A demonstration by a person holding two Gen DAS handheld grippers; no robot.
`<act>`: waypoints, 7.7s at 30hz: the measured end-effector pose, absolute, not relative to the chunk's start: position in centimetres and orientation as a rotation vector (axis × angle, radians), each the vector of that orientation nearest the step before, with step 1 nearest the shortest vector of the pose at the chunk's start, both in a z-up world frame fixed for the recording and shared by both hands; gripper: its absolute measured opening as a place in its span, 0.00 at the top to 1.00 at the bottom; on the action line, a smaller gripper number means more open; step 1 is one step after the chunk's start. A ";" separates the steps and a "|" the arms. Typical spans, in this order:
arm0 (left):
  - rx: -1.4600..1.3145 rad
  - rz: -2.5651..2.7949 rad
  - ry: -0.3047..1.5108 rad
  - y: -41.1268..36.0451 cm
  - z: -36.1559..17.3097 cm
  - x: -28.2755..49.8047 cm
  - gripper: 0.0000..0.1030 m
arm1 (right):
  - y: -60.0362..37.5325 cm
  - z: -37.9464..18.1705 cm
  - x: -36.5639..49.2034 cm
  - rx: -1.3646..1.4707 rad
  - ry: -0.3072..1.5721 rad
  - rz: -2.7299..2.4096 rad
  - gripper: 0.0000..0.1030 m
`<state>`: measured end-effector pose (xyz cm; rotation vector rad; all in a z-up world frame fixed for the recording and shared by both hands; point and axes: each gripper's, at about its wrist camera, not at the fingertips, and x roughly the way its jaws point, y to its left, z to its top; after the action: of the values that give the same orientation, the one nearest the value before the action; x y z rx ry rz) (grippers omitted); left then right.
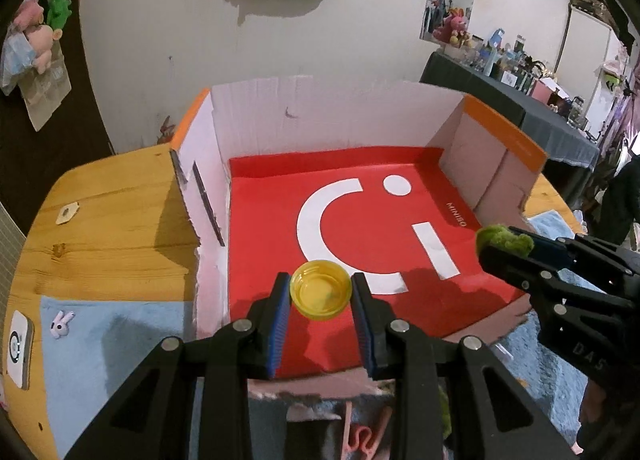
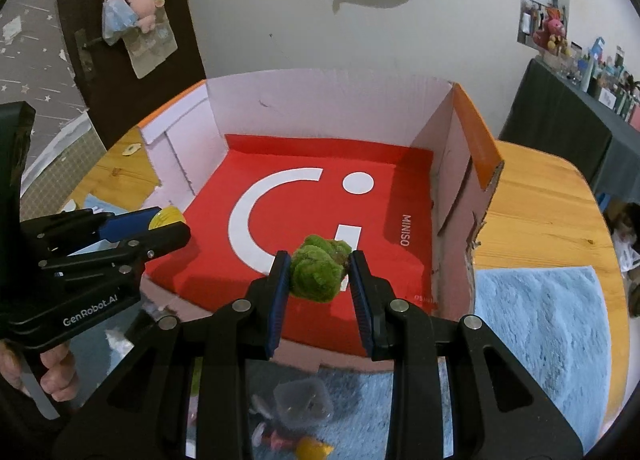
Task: Organize objects
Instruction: 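Carry the yarn ball and yellow lid with both tools into the orange box, then lower and release the yarn ball with the right tool while the left tool releases the lid, then withdraw both tools from the box back over the towel, then grasp the pink-and-yellow figurine with the right tool while the left tool grasps the black-and-white plush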
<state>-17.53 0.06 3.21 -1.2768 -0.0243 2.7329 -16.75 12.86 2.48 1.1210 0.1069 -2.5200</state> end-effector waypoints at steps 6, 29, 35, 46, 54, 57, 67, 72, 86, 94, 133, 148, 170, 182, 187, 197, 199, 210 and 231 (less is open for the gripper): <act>-1.353 2.695 -0.045 -0.2 1.5 -19.0 0.70 | 12.8 1.2 -18.6 1.188 0.110 -2.508 0.73; -1.416 2.673 -0.040 -0.3 0.0 -20.3 0.69 | 12.2 -1.6 -20.3 1.297 0.110 -2.453 0.73; -1.421 2.670 -0.036 -0.2 -0.2 -20.4 0.69 | 12.4 -1.9 -20.6 1.313 0.101 -2.447 0.73; -1.420 2.674 -0.040 -0.2 -0.3 -20.4 0.69 | 12.5 -2.0 -20.5 1.314 0.110 -2.446 0.72; -1.417 2.676 -0.042 -0.1 -0.4 -20.4 0.69 | 12.6 -2.1 -20.5 1.310 0.103 -2.443 0.72; -1.417 2.676 -0.042 -0.1 -0.4 -20.4 0.69 | 12.6 -2.1 -20.4 1.307 0.106 -2.442 0.72; -1.413 2.678 -0.041 0.0 -0.1 -20.3 0.66 | 12.5 -1.8 -20.1 1.286 0.098 -2.429 0.53; -1.404 2.685 -0.043 0.0 0.1 -20.1 0.65 | 12.4 -1.5 -19.7 1.272 0.102 -2.435 0.53; -1.356 2.727 -0.053 0.0 1.1 -18.7 0.47 | 12.7 -0.1 -17.7 1.220 0.108 -2.461 0.44; -1.342 2.746 -0.067 -0.4 1.6 -17.2 0.47 | 12.7 0.8 -16.3 1.183 0.112 -2.475 0.39; -1.284 2.808 -0.107 -1.5 2.7 -10.3 0.08 | 13.7 2.4 -9.6 1.098 0.151 -2.538 0.13; -1.297 2.799 -0.110 -1.4 1.6 -7.5 0.08 | 13.9 1.4 -7.0 1.107 0.144 -2.536 0.13; -1.331 2.779 -0.127 -2.0 -0.1 -5.5 0.41 | 14.2 0.0 -4.4 1.111 0.151 -2.547 0.27; -1.353 2.754 -0.109 -2.2 -0.8 -6.5 0.52 | 14.3 -1.2 -5.4 1.173 0.152 -2.545 0.37; -1.354 2.752 -0.099 -2.3 -0.7 -7.0 0.52 | 14.2 -1.7 -5.9 1.191 0.145 -2.543 0.37; -1.407 2.750 -0.096 -3.1 -1.6 -8.1 0.52 | 14.3 -2.4 -6.6 1.227 0.143 -2.540 0.40; -1.400 2.761 -0.060 -2.6 -1.7 -8.0 0.52 | 14.3 -2.6 -6.7 1.236 0.141 -2.537 0.44; -1.390 2.764 -0.032 -2.1 -1.6 -8.5 0.59 | 14.1 -3.1 -6.7 1.248 0.133 -2.513 0.52; -1.323 2.768 -0.084 -1.8 0.2 -6.8 0.60 | 14.3 -1.3 -5.8 1.182 0.101 -2.516 0.54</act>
<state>-6.80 -1.85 0.15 -1.3230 -0.0842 2.7680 -5.81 14.33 -1.26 1.1823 0.1012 -2.5162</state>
